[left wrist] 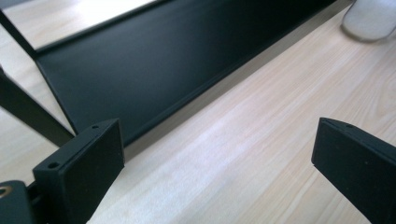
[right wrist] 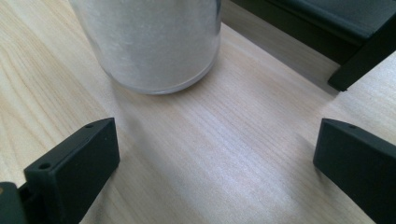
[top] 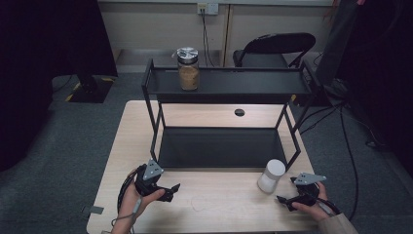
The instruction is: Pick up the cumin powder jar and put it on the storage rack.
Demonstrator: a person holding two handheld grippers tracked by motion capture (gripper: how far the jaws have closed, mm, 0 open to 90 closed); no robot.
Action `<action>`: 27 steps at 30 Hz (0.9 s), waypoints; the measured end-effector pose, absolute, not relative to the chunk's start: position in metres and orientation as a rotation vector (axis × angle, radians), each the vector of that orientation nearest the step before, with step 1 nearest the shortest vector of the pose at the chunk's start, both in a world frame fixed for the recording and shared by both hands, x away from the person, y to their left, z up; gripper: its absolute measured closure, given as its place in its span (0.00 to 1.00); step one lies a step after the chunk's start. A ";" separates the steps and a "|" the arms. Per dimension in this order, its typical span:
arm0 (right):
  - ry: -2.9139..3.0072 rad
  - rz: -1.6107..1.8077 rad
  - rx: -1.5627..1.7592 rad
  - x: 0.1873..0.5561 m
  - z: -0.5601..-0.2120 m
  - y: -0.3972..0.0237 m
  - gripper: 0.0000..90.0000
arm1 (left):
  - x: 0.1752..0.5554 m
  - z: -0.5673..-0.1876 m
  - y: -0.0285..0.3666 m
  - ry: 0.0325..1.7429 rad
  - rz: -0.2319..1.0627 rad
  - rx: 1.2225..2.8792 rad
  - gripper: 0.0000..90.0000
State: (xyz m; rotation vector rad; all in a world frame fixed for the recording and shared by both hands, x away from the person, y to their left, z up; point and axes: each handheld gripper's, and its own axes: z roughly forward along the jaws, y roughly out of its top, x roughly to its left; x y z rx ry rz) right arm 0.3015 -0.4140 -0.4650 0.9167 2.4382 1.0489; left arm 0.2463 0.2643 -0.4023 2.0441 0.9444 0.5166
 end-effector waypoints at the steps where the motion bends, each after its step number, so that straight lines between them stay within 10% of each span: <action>1: 2.438 1.049 0.917 0.301 -0.465 -0.414 0.00 | 0.246 -0.405 0.264 0.950 0.515 2.044 0.02; 27: 2.438 1.049 0.917 0.301 -0.465 -0.414 0.00 | 0.243 -0.446 0.270 1.014 0.521 2.099 0.02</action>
